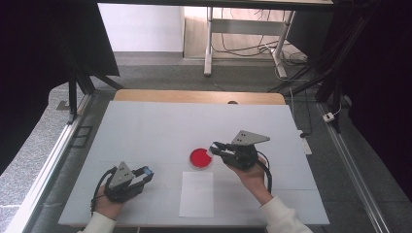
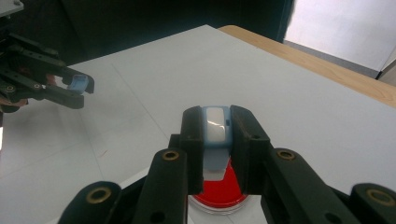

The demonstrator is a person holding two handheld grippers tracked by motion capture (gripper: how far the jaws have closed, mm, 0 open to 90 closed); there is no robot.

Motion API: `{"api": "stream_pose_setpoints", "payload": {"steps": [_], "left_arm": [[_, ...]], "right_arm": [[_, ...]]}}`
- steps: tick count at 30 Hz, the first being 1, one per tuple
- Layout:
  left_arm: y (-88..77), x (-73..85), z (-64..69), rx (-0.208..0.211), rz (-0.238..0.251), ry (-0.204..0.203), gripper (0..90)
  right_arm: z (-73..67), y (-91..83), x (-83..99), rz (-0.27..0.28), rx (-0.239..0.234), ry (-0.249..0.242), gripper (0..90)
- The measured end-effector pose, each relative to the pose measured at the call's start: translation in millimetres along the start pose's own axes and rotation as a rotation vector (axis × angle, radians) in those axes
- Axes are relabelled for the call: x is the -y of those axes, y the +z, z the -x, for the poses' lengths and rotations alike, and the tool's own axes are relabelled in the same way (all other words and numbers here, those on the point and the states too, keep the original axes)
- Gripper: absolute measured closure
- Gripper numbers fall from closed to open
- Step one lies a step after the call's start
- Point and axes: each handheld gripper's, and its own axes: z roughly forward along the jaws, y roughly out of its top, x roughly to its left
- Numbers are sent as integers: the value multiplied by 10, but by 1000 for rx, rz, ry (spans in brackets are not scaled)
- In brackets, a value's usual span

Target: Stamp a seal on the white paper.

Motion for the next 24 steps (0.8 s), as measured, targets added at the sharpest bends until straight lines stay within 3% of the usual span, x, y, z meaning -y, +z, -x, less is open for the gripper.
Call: {"api": "stream_pose_setpoints", "payload": {"steps": [24], "left_arm": [[-3,4,1,-5,2,-1,651]], "right_arm": [[-139,20,34,-18,-39,-17,751]]}}
